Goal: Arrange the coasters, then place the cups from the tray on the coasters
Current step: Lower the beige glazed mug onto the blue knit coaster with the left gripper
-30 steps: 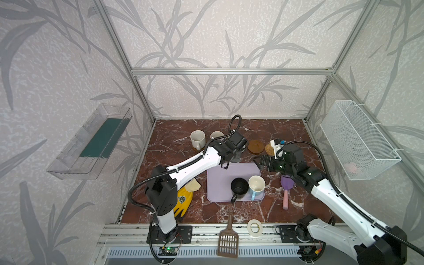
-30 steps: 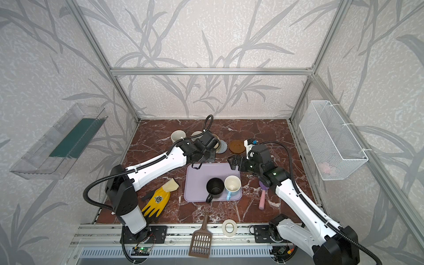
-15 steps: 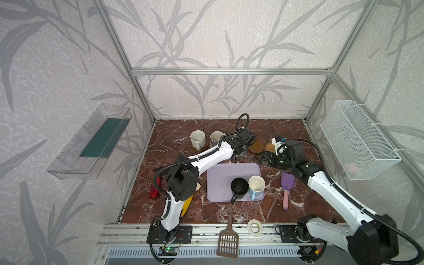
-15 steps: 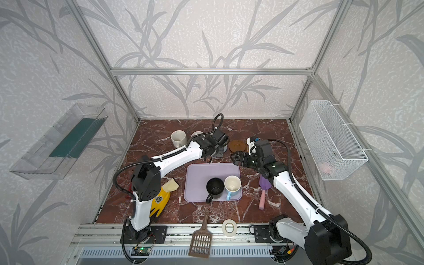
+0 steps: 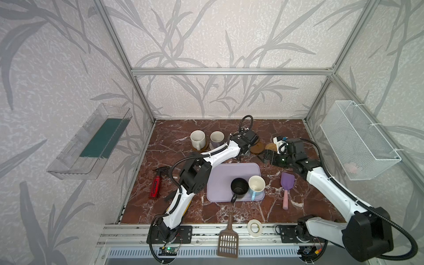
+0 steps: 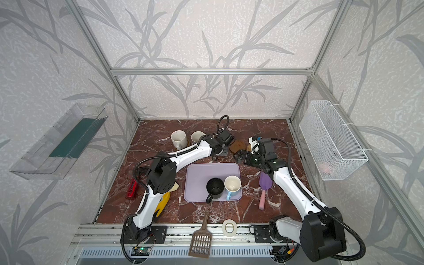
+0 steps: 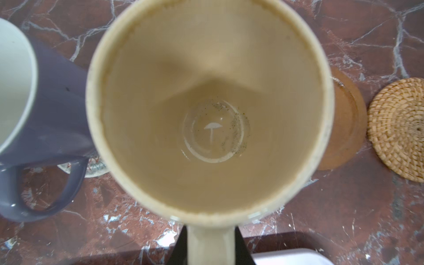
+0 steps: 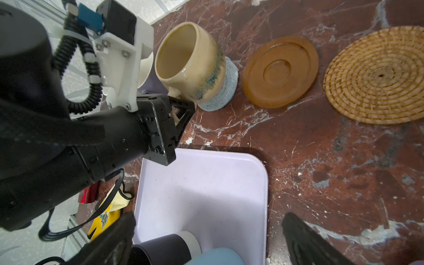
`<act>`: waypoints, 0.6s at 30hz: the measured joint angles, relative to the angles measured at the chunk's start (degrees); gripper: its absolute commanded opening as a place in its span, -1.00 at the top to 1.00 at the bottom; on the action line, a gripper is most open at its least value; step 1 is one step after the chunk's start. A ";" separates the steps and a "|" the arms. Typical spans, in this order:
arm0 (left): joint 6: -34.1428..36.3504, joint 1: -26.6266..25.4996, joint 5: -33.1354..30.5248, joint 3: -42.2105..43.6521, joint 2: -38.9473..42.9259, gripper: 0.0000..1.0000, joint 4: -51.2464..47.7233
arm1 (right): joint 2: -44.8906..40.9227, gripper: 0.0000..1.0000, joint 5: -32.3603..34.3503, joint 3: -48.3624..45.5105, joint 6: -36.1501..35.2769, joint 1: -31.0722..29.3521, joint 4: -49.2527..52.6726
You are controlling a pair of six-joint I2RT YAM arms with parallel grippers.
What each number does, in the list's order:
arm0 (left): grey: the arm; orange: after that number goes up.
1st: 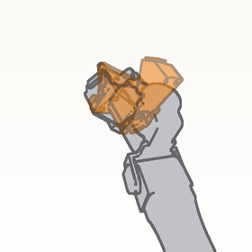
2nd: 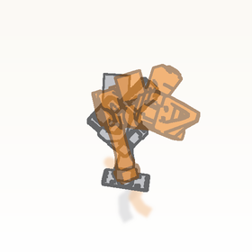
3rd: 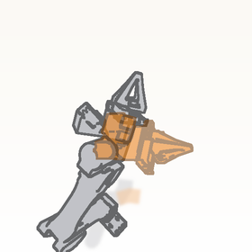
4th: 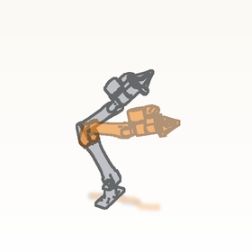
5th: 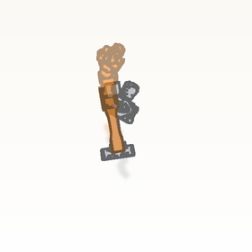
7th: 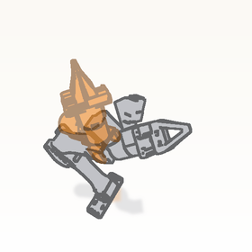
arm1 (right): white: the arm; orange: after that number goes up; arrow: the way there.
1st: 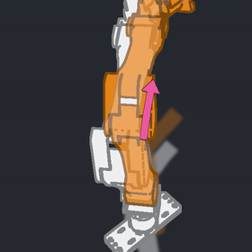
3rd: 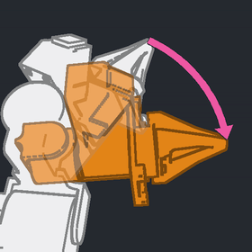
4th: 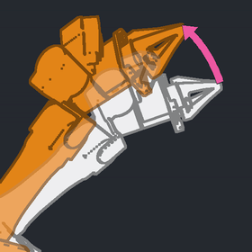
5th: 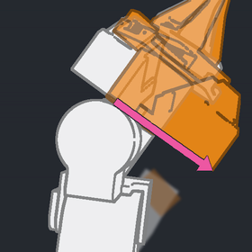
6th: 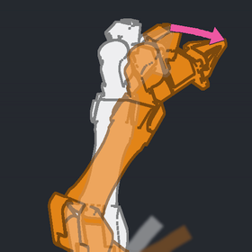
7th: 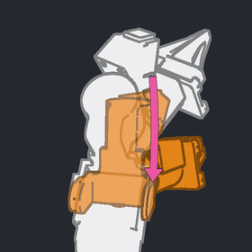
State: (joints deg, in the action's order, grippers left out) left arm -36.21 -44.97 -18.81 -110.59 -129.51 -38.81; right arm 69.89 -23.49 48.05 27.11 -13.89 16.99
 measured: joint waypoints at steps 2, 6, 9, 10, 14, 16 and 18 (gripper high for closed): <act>-0.02 0.17 -0.09 -0.04 -0.31 1.00 0.11 | 0.90 -0.98 -0.42 0.00 -0.22 0.00 -0.02; -0.07 0.66 -0.50 -0.02 -0.72 1.00 0.33 | 2.73 -0.98 -1.14 0.72 -0.81 0.02 0.02; -0.26 1.03 -0.55 -0.04 -0.79 1.00 0.94 | 3.65 -0.98 -1.66 1.64 -1.09 0.02 -0.02; -0.35 1.18 -0.52 -0.02 -0.79 1.00 1.16 | 3.85 -0.98 -1.86 1.84 -1.20 0.02 -0.04; -0.39 1.22 -0.42 -0.04 -1.05 1.00 1.88 | 4.52 -0.98 -2.56 1.95 -1.49 0.02 -0.13; -0.39 1.31 -0.37 -0.04 -1.55 1.00 2.21 | 4.81 -0.98 -2.62 1.95 -1.66 0.02 -0.11; -0.42 1.36 -0.13 -0.04 -2.05 1.00 2.43 | 4.94 -0.98 -2.62 1.95 -1.73 0.04 -0.13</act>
State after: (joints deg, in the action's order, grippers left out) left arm -36.62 -43.62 -18.94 -110.63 -131.57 -36.38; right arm 74.83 -26.11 50.00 25.39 -13.85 16.86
